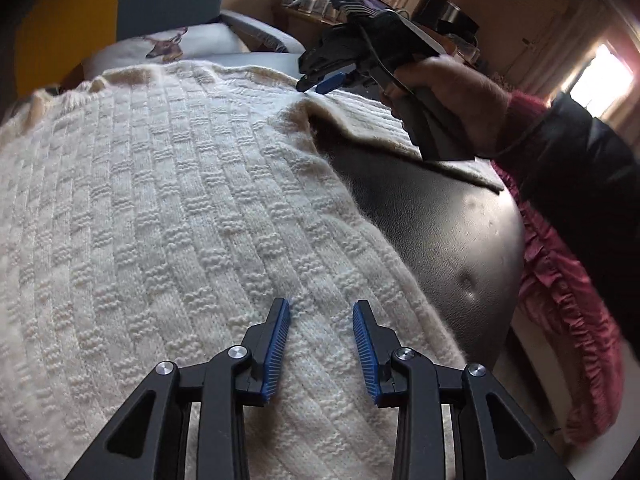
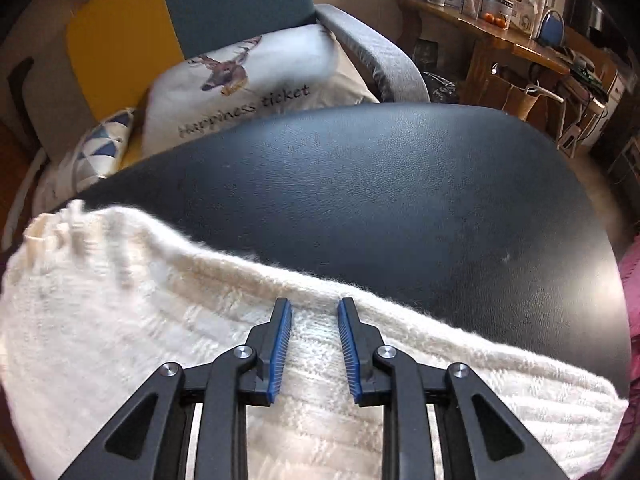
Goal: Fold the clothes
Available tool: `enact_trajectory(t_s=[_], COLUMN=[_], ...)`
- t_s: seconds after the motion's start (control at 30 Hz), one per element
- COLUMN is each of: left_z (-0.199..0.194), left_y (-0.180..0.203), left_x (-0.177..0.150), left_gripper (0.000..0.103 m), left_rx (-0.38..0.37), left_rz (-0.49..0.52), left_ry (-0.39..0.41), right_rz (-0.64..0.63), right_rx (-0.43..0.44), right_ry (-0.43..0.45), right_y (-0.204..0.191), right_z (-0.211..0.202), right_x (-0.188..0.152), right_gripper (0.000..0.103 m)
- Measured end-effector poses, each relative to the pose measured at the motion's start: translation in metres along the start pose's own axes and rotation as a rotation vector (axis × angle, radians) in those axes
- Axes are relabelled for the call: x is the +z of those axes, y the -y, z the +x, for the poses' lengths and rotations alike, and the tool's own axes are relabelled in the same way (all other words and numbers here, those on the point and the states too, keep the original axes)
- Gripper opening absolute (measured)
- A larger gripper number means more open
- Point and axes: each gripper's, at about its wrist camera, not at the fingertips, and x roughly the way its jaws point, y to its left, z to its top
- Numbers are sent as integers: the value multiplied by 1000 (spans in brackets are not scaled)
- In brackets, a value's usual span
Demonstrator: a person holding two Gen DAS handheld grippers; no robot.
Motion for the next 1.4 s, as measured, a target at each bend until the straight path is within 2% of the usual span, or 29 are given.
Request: enact_trajectory(t_s=[0.07, 0.13, 0.2, 0.3, 0.47, 0.6, 0.67, 0.73, 0.83, 0.9, 0.97, 1.07, 1.2, 1.27, 1.4], left_z=[-8, -20, -27, -26, -10, 12, 16, 10, -3, -10, -15, -19, -19, -18, -16], left_y=[-6, -13, -22, -44, -71, -86, -99, -106, -120, -131, -144, -172, -214, -233, -257], left_x=[10, 26, 44, 65, 76, 73, 70, 75, 92, 109, 127, 146, 157, 158, 160], left_gripper=[34, 34, 34, 34, 34, 34, 34, 34, 34, 34, 34, 34, 34, 34, 34], left_rx=[-1, 42, 83, 153, 254, 295, 262, 254, 262, 269, 307, 343, 403, 432, 501], left_rz=[-26, -11, -10, -31, -38, -62, -114, -130, -136, -127, -104, -118, -153, -172, -183], left_ry=[14, 74, 116, 137, 111, 49, 27, 48, 93, 120, 156, 167, 160, 158, 161], right_rz=[15, 38, 90, 204, 340, 357, 328, 282, 156, 59, -35, -143, -245, -259, -249], right_rx=[34, 47, 17, -47, -192, -211, -213, -183, 21, 150, 259, 347, 383, 376, 221], right_ry=[32, 59, 69, 58, -34, -6, 31, 79, 127, 117, 97, 50, -5, -13, -42], right_y=[11, 28, 60, 116, 186, 201, 187, 165, 106, 54, 1, -72, -150, -172, -180], right_z=[-22, -44, -64, -78, -67, -72, -79, -86, -88, -81, -73, -53, -12, 6, 42], right_x=[-12, -25, -42, -64, -96, -103, -95, -82, -52, -32, -19, -5, 18, 29, 45], right_gripper=[25, 25, 25, 25, 25, 22, 23, 25, 25, 25, 25, 25, 25, 25, 24])
